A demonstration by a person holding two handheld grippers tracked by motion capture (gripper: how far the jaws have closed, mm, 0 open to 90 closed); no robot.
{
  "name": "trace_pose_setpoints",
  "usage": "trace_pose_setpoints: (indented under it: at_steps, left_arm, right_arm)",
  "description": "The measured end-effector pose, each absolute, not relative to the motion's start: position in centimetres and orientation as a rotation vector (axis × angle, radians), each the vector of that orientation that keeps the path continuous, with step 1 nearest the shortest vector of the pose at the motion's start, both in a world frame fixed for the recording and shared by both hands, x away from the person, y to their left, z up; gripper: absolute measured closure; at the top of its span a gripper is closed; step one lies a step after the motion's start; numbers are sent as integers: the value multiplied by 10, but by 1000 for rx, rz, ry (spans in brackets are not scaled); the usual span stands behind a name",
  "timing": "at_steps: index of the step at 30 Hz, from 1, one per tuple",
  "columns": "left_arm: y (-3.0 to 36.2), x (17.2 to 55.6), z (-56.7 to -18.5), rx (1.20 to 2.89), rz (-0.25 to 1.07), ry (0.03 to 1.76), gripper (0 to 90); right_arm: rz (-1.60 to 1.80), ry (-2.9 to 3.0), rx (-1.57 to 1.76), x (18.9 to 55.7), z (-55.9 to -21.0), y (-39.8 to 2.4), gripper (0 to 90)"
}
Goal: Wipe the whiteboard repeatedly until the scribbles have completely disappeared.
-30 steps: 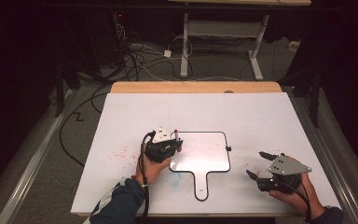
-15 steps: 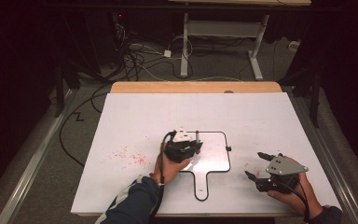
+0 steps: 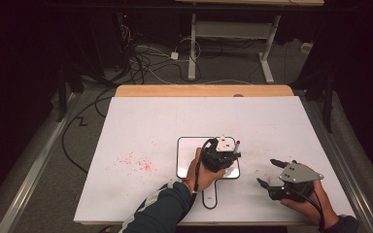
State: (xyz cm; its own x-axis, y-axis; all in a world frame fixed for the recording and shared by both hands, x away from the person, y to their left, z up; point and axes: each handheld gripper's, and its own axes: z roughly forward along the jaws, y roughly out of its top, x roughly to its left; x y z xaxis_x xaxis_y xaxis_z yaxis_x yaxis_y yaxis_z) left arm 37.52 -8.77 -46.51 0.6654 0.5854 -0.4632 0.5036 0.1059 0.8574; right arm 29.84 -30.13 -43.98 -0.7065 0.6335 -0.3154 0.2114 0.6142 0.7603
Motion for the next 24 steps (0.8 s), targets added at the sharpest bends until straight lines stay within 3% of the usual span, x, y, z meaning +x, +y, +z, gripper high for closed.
trace_pose_setpoints:
  at_steps: [3, 12, 24]
  left_arm:
    - [-74, 374, -464, 1581, 128, 923, 790]
    - [-31, 384, -467, 1506, 131, 1000, 789]
    - [-101, 385, -467, 1497, 65, 942, 790]
  right_arm:
    - [958, 2261, 664, 298, -440, -302, 249]
    - [944, 2260, 663, 296, -440, -300, 249]
    - [943, 2274, 659, 298, -442, -300, 249]
